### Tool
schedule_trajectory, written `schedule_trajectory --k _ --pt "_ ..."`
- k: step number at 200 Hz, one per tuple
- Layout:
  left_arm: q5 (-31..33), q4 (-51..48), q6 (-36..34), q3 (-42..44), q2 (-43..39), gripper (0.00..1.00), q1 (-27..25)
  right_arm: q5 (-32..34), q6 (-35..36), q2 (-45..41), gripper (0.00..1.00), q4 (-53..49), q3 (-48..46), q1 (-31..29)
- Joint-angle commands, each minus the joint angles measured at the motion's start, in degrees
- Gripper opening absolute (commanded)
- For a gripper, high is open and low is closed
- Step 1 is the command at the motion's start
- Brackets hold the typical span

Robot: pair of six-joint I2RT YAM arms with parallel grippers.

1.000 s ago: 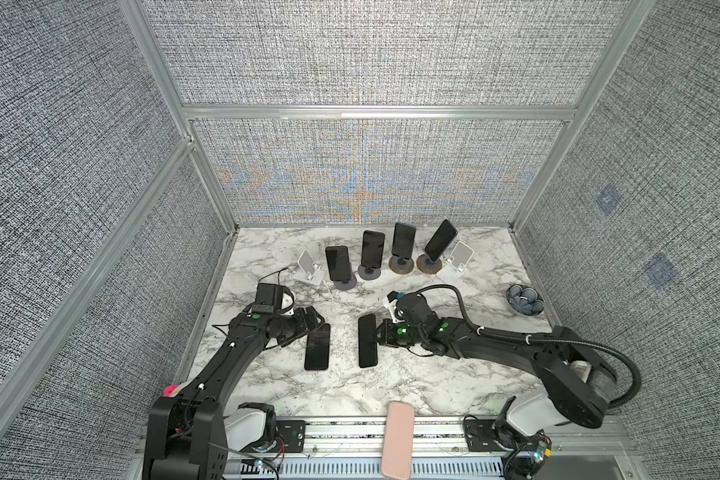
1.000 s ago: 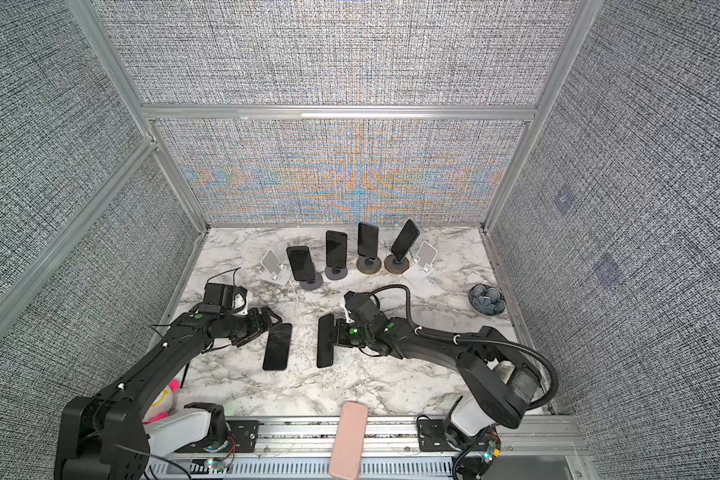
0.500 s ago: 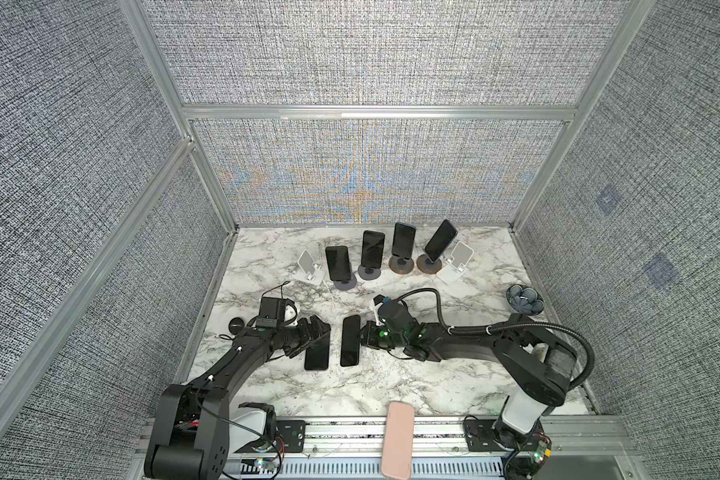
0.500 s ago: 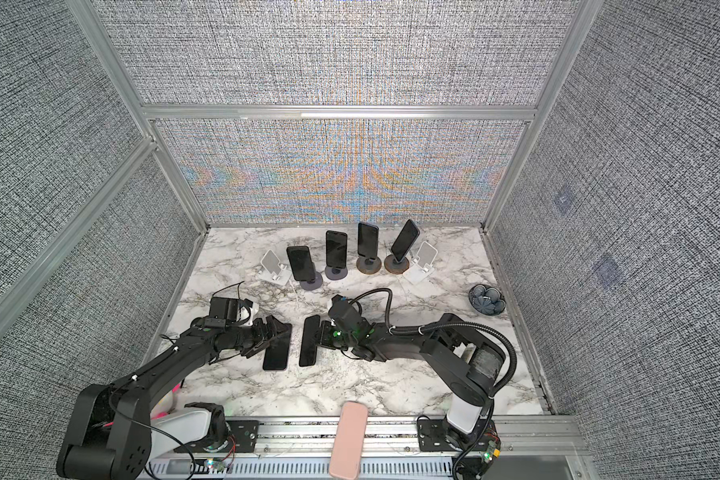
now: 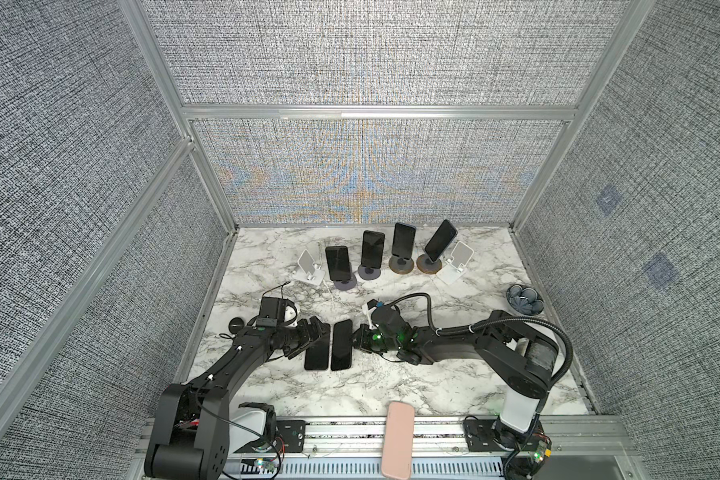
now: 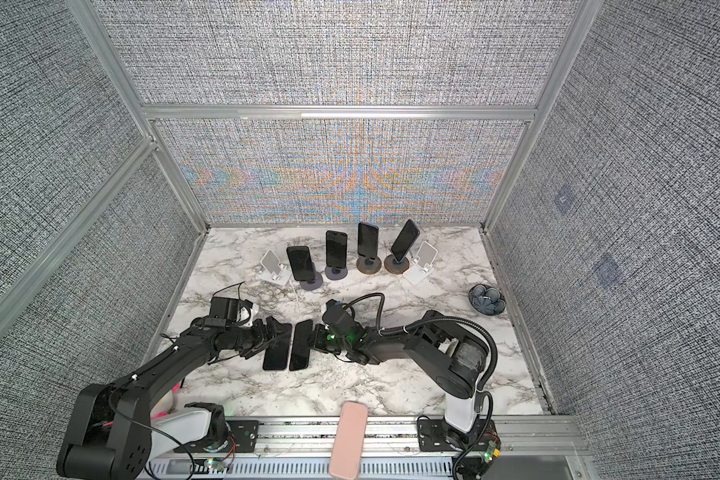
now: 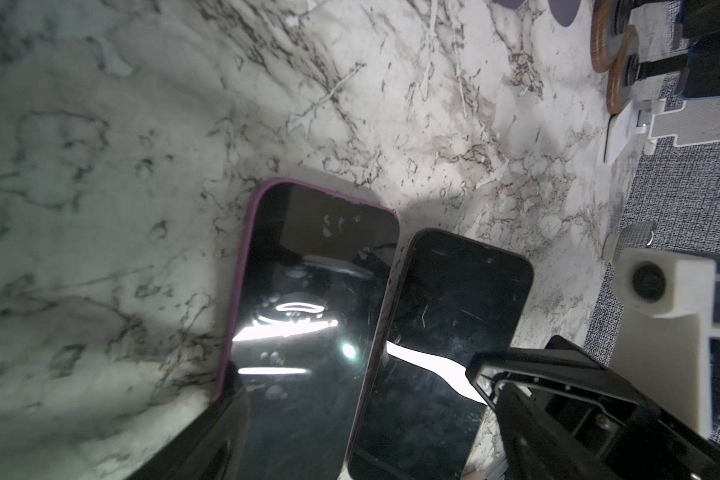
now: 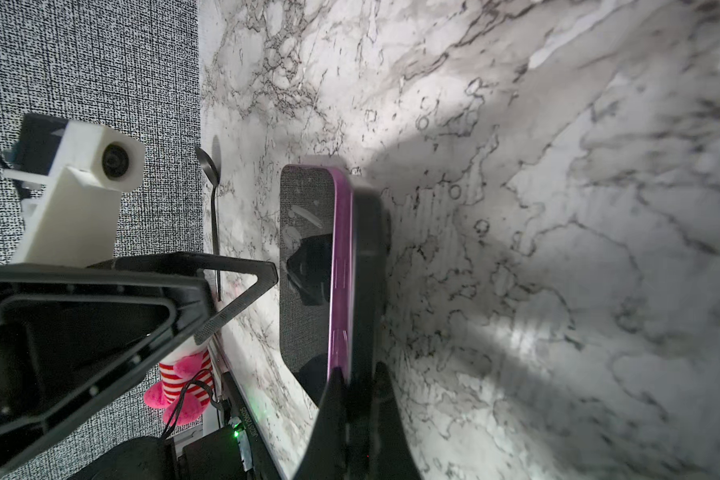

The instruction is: Remove the phone from the phone stand

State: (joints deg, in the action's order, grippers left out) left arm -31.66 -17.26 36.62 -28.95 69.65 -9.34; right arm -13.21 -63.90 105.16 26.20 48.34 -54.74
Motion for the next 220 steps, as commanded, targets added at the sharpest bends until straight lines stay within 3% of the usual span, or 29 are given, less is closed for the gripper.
schedule_trajectory --k 1,95,150,220 --pt "-0.1 0.6 -0.3 0.2 0.5 0.94 -0.1 0.6 0.6 0.8 0.0 -0.8 0.0 -0.1" --pt "-0.4 -1.2 -1.2 -1.2 0.9 0.94 -0.6 0.4 1.6 2.2 0.0 -2.2 1.3 0.0" --pt "0.7 -4.2 -2.7 -3.2 0.4 0.94 -0.7 1.3 2.0 1.5 0.31 -3.0 0.8 0.0" --pt "3.2 -7.4 -4.0 -4.5 0.6 0.94 -0.6 1.8 1.5 1.8 0.33 -1.7 -0.1 0.0"
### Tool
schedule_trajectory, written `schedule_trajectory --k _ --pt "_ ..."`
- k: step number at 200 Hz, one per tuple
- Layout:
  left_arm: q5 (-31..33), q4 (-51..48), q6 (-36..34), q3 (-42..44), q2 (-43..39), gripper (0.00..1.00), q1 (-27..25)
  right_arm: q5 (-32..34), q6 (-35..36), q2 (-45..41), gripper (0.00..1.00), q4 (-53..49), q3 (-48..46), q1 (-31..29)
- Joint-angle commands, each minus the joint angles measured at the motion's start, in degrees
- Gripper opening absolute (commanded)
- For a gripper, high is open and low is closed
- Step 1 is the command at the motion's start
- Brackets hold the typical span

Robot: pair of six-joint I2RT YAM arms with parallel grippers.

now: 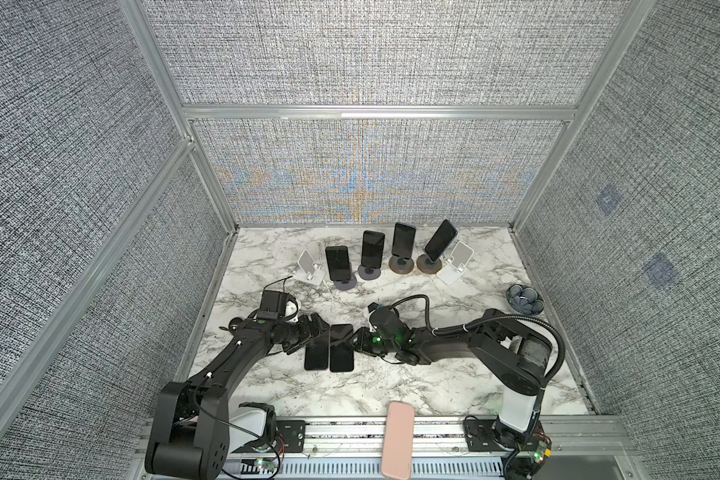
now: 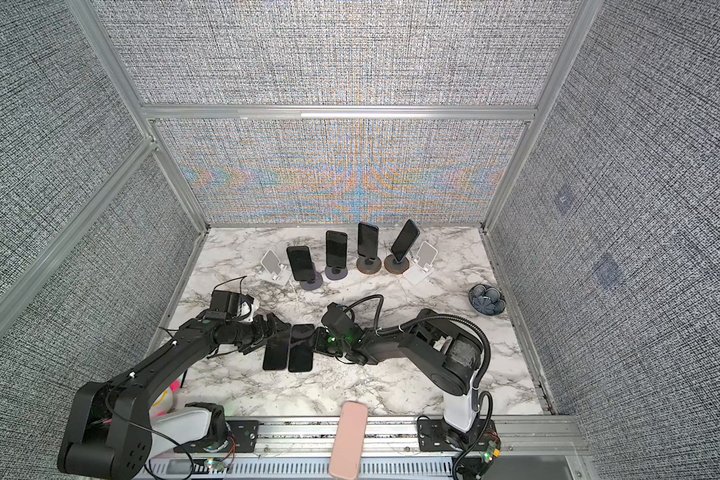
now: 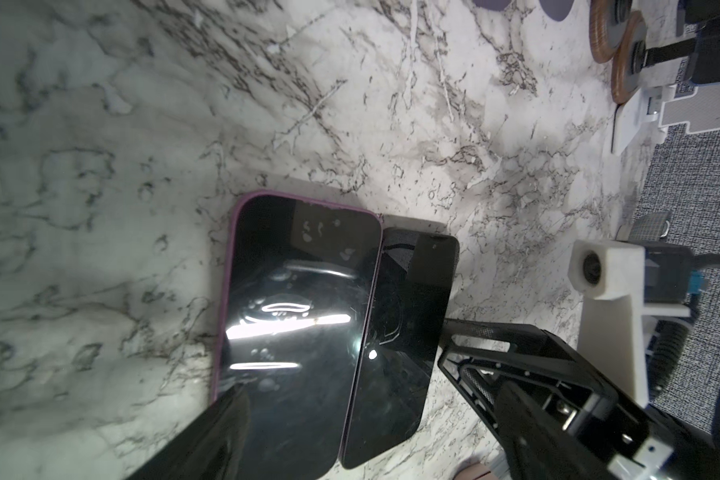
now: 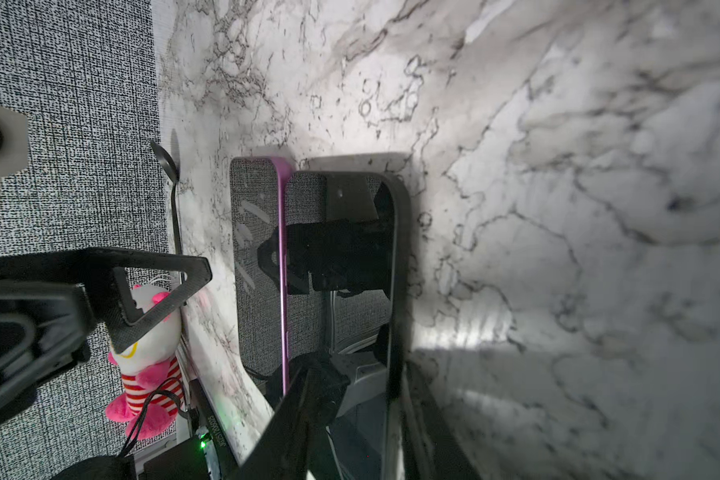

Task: Remove the phone from the phone stand
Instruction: 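Set the black phone flat against the pink-edged phone and open the right gripper, then withdraw the right gripper while the left gripper moves to another standing black phone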

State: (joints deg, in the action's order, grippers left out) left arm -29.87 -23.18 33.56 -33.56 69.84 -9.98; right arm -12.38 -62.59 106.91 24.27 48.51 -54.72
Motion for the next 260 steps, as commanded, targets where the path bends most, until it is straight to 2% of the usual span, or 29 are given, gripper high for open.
schedule_trajectory --k 1,57,129,141,168,192,223,260 --pt "1.5 -1.5 -1.0 0.1 0.4 0.94 0.0 1.0 0.1 0.1 0.33 0.3 -0.3 0.0" --pt "0.8 -0.1 -0.3 0.1 1.7 0.94 -0.5 2.0 -1.8 0.9 0.33 4.1 -1.8 -0.2" --pt "1.7 -1.7 -0.9 -0.7 0.7 0.94 -0.6 4.8 0.1 -2.3 0.34 2.1 -3.3 -0.3" --pt "2.4 -3.0 -1.4 -1.4 0.4 0.94 -0.6 4.9 0.6 -2.6 0.35 1.8 -3.2 -0.2" --pt "4.7 -7.1 -3.5 -3.8 -0.9 0.97 -0.6 5.1 2.4 -3.0 0.48 0.9 -2.9 -0.1" --pt "5.4 -8.9 -4.8 -6.0 -1.5 0.98 -0.6 5.5 3.4 -4.0 0.49 0.5 -3.2 0.1" --pt "6.6 -10.8 -6.1 -9.2 -1.8 0.98 -0.6 6.7 7.1 -6.7 0.51 -3.0 -2.6 0.3" --pt "10.8 -10.8 -7.3 -13.6 -4.2 0.99 -0.5 11.7 18.5 -12.2 0.52 -9.5 -2.2 1.3"
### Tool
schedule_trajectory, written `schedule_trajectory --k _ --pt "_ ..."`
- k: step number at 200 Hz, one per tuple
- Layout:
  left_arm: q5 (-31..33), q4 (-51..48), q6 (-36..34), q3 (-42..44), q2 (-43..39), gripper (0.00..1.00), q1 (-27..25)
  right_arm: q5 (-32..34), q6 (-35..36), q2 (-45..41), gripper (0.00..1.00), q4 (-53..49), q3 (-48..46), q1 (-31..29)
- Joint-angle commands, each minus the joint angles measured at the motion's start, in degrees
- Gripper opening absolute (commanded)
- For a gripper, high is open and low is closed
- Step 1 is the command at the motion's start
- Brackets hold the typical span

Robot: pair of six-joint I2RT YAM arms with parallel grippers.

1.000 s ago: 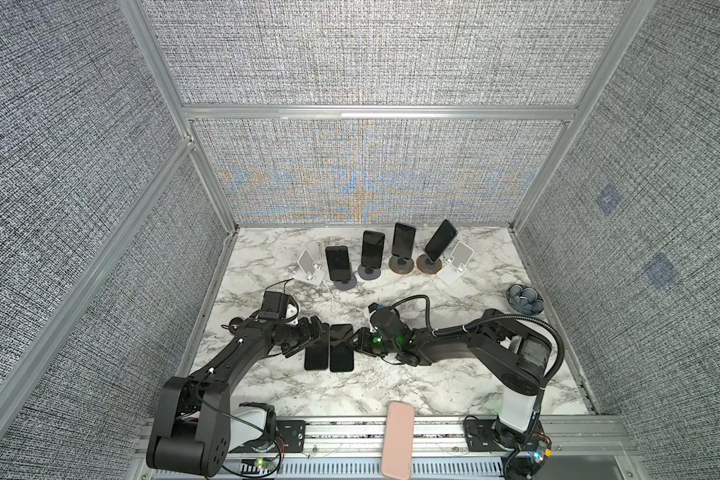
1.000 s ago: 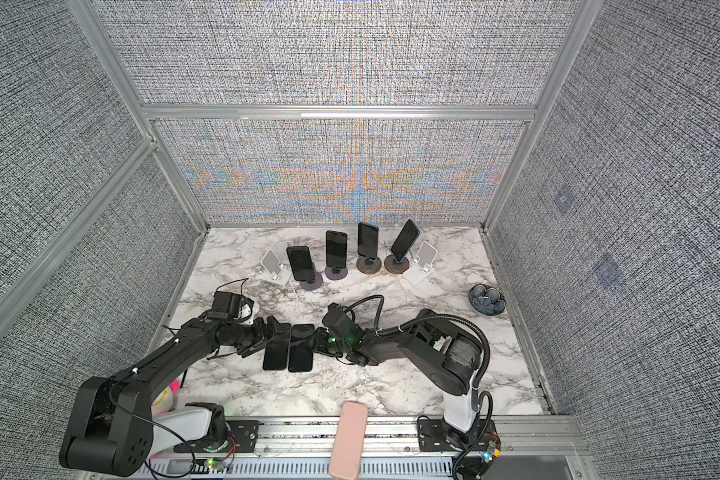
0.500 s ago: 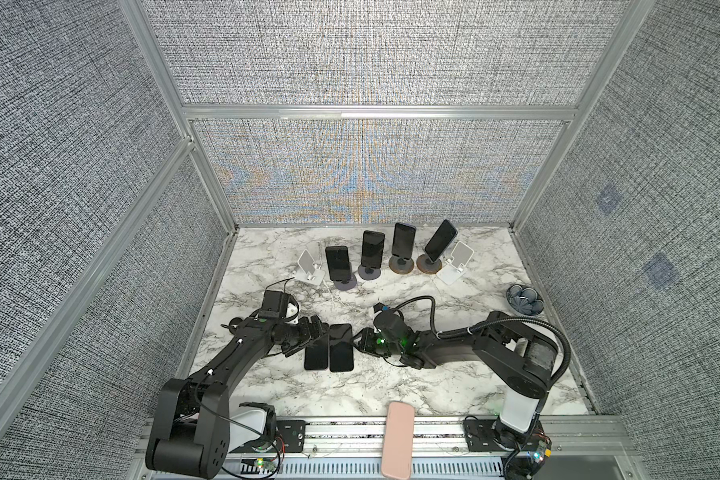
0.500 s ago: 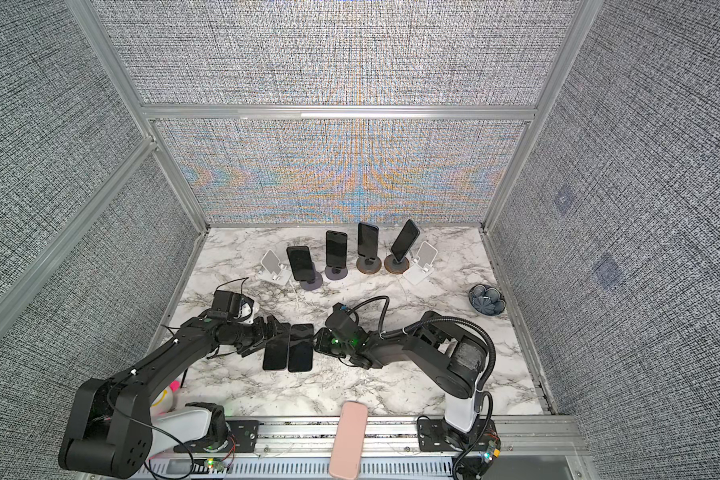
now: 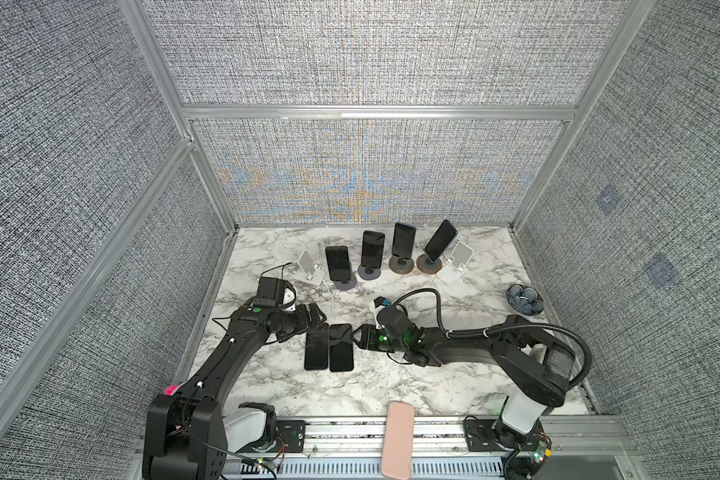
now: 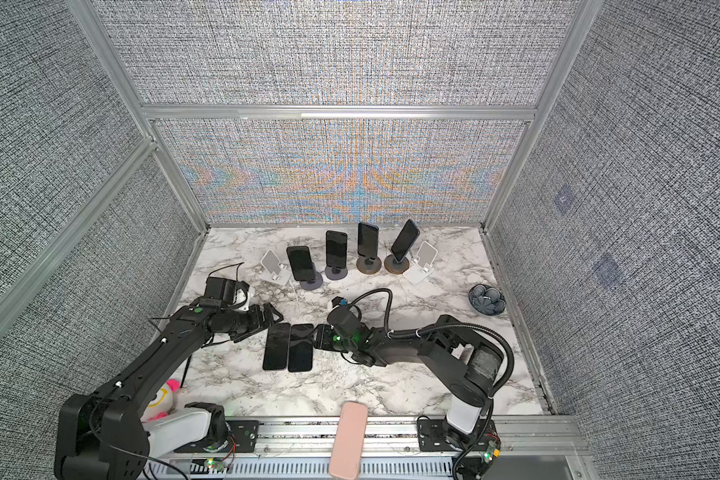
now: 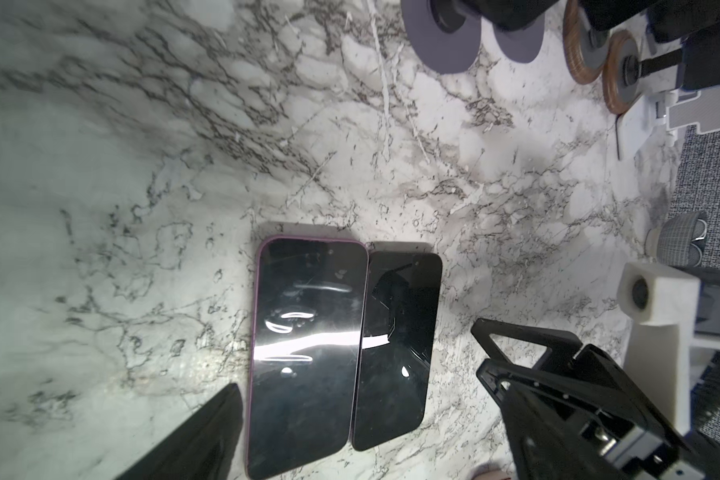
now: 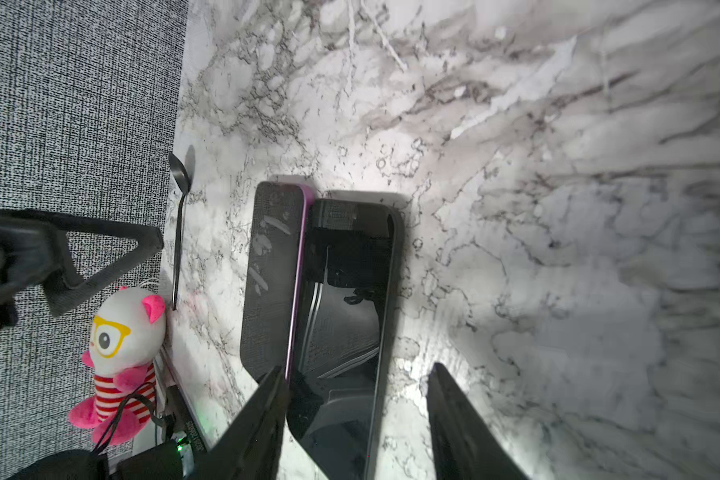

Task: Remove the phone from the phone stand
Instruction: 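Withdraw the right gripper while the left gripper moves to another standing black phone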

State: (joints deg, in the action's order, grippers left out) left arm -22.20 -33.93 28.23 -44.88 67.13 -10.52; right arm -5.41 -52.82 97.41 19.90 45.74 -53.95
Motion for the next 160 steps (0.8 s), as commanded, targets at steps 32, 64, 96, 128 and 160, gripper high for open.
schedule_trajectory --k 32,64,96,128,160 --pt "2.6 3.5 -9.8 -6.9 -2.9 0.99 0.0 5.5 15.5 -7.7 0.52 -10.5 0.0 3.8" --pt "1.3 -3.8 -20.0 -19.1 2.0 0.99 0.0 4.6 18.6 -13.1 0.51 -12.1 -3.3 7.9" --pt "-0.3 -10.2 -28.6 -30.4 8.6 0.98 0.0 1.1 21.2 -15.6 0.51 -12.8 -4.6 10.7" --pt "-0.3 -10.2 -33.8 -37.3 13.8 0.98 0.0 0.4 21.1 -17.9 0.5 -9.9 -7.1 11.7" --pt "-5.9 -10.6 -40.5 -43.4 19.2 0.86 0.1 0.2 20.1 -18.9 0.5 -8.1 -9.1 12.0"
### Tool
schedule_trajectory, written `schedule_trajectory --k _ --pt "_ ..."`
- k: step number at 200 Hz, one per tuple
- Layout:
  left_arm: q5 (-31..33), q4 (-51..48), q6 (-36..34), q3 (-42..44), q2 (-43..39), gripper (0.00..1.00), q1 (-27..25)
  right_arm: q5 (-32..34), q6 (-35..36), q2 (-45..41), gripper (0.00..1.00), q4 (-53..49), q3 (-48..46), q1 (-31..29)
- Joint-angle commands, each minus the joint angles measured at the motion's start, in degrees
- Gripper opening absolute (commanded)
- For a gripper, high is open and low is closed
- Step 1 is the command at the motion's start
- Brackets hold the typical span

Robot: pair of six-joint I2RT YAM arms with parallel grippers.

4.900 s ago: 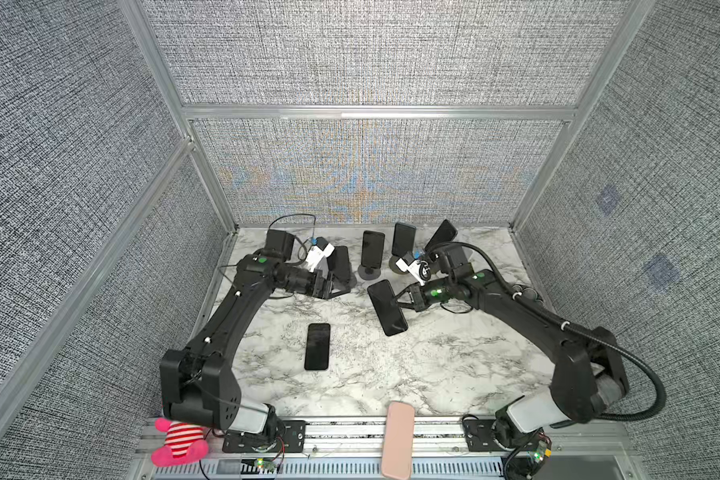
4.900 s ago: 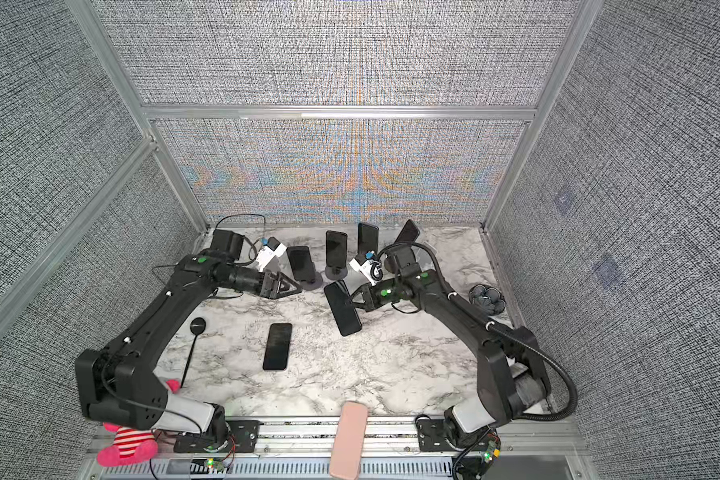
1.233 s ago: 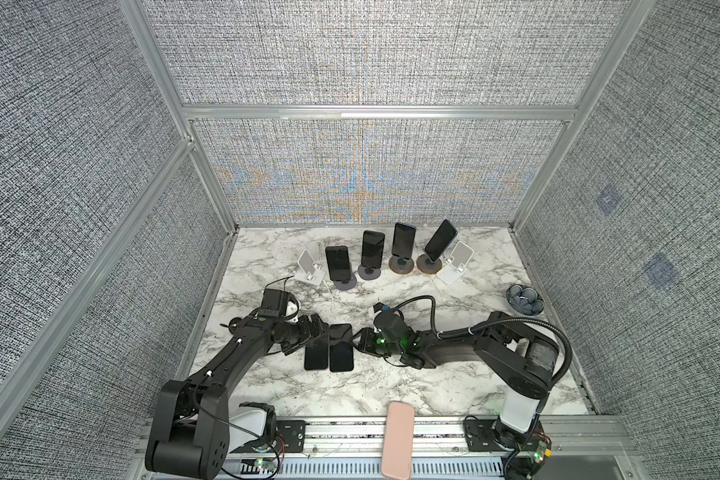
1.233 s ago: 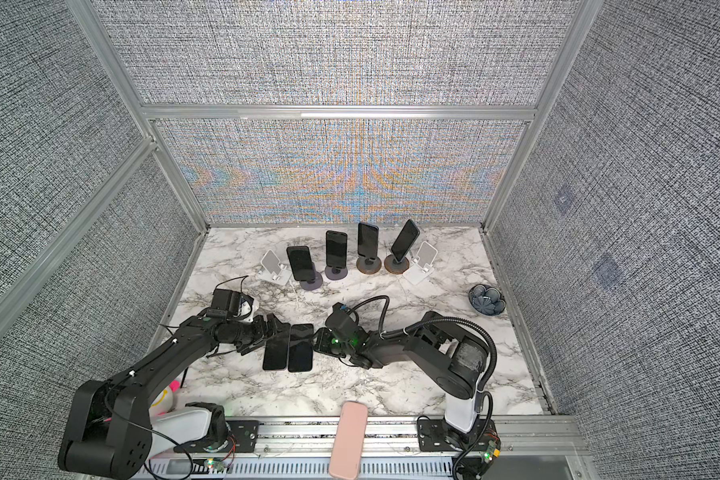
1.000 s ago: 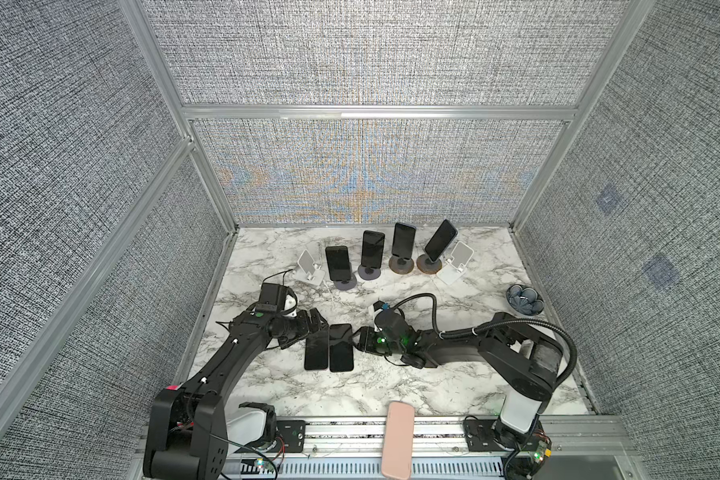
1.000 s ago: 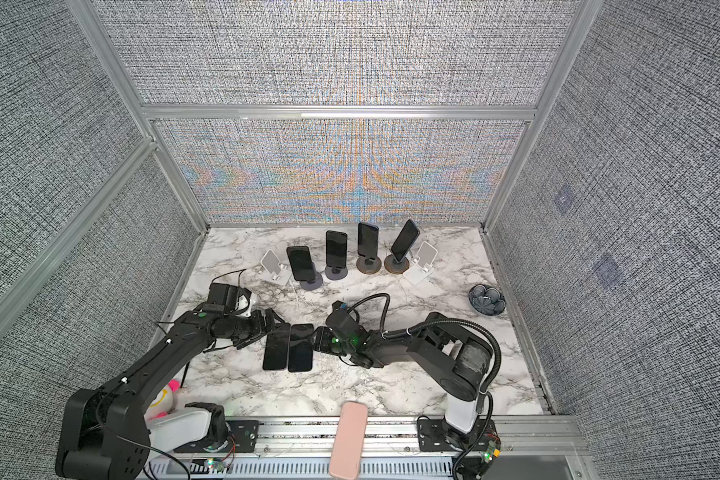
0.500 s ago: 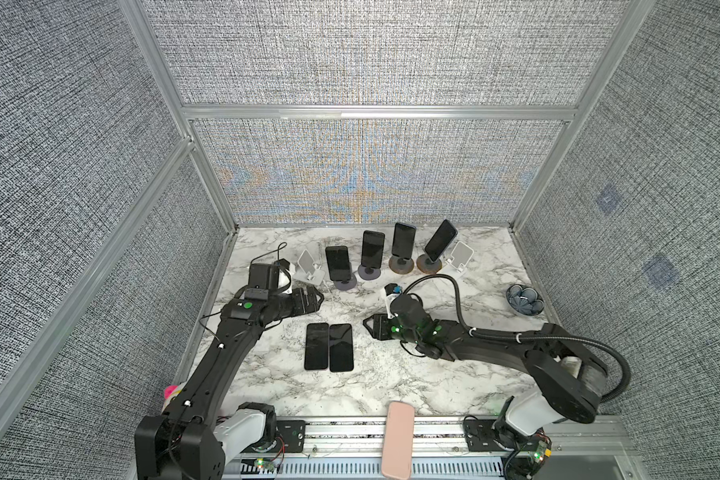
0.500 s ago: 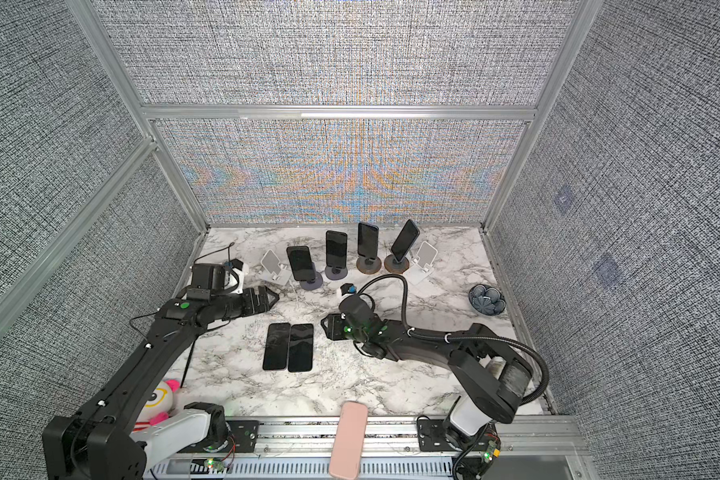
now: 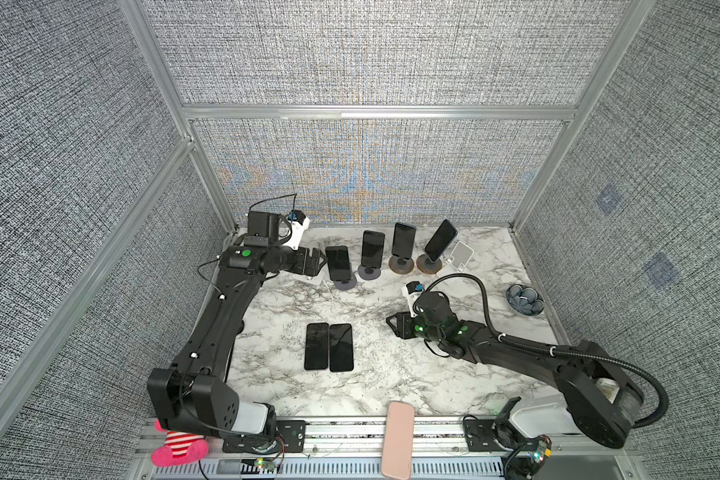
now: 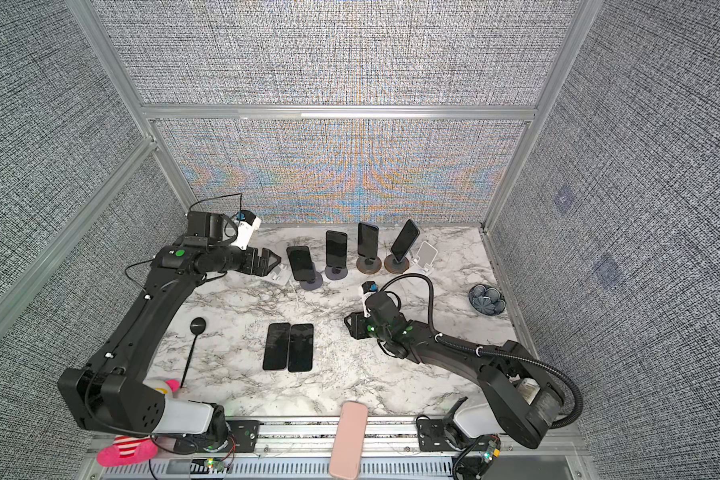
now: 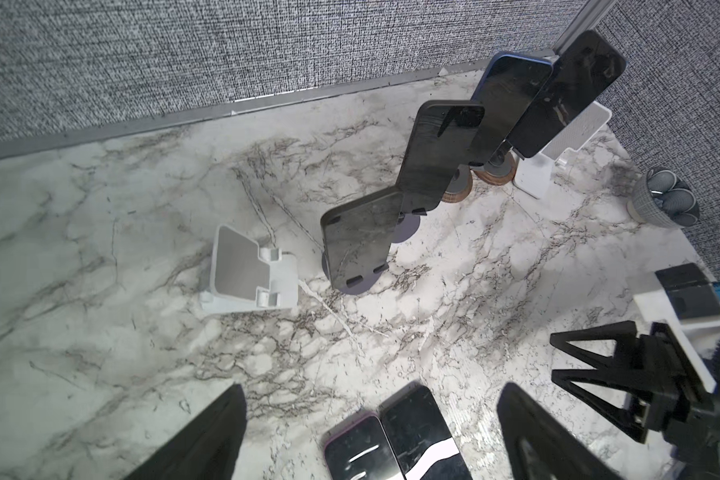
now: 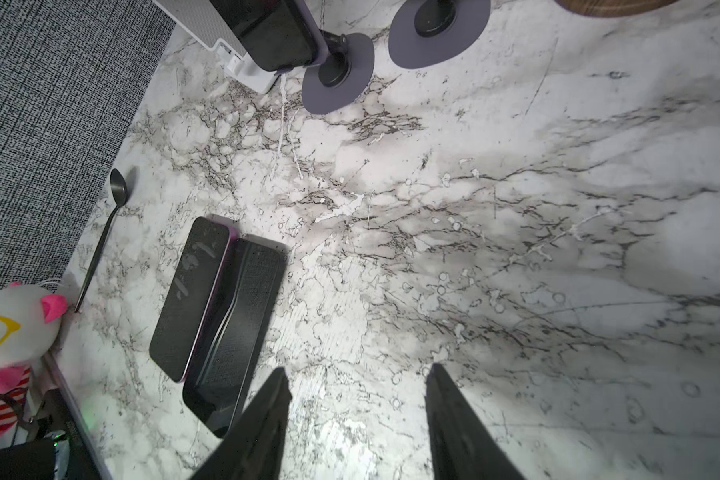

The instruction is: Remove the phone from the phone stand

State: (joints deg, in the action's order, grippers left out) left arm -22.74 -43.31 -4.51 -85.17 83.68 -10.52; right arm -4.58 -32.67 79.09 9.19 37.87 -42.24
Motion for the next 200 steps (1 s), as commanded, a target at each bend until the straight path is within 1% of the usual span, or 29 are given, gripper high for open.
schedule_trajectory --k 1,17,43,67,84,91,106,126,159,174,200 --pt "-5.7 -1.2 -7.9 -3.3 2.9 0.86 0.1 -0.6 -0.1 -0.5 0.5 2.7 -1.3 0.3" --pt "-8.7 -2.5 -11.3 -6.3 5.8 0.8 0.2 -1.7 -0.7 -0.8 0.5 3.8 -2.4 0.6" --pt "-9.2 -9.6 -16.8 -15.6 13.0 0.8 0.3 -2.5 -0.5 -2.0 0.5 4.0 -3.3 0.8" --pt "-11.6 -16.3 -22.1 -24.6 20.4 0.8 0.3 -2.3 -0.6 -3.3 0.5 3.7 -4.1 0.9" --pt "-11.6 -20.2 -25.2 -30.5 25.0 0.86 0.3 -2.0 -0.8 -4.0 0.5 3.9 -4.9 0.9" --pt "-12.2 -20.8 -26.2 -32.3 26.2 0.87 0.4 -2.1 -0.9 -4.1 0.5 4.0 -5.3 1.0" --pt "-14.5 -20.0 -28.3 -34.3 28.3 0.89 0.5 -2.4 -1.1 -4.6 0.5 4.7 -5.9 1.0" --pt "-17.0 -19.0 -29.2 -36.9 31.0 0.89 0.5 -2.5 -1.2 -5.3 0.5 4.3 -6.0 0.9" --pt "-18.8 -26.3 -32.2 -44.8 37.6 0.89 0.4 -0.8 -1.5 -6.4 0.5 4.2 -7.2 1.1" --pt "-17.9 -28.1 -33.7 -45.8 39.2 0.9 0.3 -0.5 -1.7 -6.4 0.5 4.3 -7.4 1.2" --pt "-16.6 -27.5 -35.1 -45.1 40.8 0.93 0.1 -0.7 -1.9 -6.1 0.49 4.0 -7.4 1.4"
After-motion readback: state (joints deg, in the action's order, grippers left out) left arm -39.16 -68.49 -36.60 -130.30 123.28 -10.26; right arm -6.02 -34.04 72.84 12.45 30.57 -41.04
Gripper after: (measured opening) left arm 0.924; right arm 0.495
